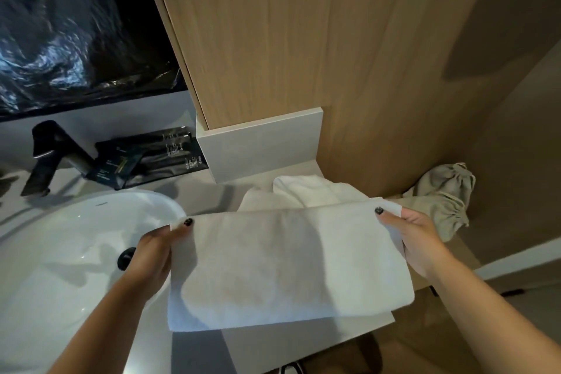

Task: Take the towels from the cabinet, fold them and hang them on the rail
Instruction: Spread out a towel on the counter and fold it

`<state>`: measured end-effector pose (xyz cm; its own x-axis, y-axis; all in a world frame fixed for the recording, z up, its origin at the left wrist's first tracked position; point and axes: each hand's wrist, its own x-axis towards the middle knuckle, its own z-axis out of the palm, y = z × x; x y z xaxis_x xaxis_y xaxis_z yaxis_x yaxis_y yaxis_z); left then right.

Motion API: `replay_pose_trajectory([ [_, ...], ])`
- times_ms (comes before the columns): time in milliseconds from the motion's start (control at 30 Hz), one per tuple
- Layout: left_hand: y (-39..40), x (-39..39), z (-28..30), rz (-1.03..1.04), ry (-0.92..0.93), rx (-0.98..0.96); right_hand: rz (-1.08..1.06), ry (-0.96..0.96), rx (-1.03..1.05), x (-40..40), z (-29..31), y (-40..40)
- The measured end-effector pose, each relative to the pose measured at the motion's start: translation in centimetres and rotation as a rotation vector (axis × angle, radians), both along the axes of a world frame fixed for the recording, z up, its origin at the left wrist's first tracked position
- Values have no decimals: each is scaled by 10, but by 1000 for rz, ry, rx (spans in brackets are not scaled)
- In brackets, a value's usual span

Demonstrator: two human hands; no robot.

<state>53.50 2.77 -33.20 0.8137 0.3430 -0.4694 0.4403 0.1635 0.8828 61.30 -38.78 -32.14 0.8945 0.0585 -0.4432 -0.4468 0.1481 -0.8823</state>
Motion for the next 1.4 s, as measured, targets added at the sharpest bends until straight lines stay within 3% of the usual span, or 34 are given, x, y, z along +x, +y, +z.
replay_pose_trajectory([
  [300,0,-57,41,6,-252,-67,-160,-183,-34,-53,31,-4],
  [400,5,-85,55,-3,-324,-136,-138,-242,30,-87,42,-5],
  [567,26,-140,74,10,-365,-158,-137,-322,-76,-152,67,11],
  [733,33,-199,90,1,-306,48,-232,-373,-235,-212,81,46],
  [900,42,-239,64,-40,-267,303,-232,-448,-380,-251,57,66],
  [1200,63,-207,-2,157,-69,247,-87,-470,-457,-197,-1,87],
  [1400,55,-157,-29,187,53,488,-47,-456,-612,-122,-31,104],
])
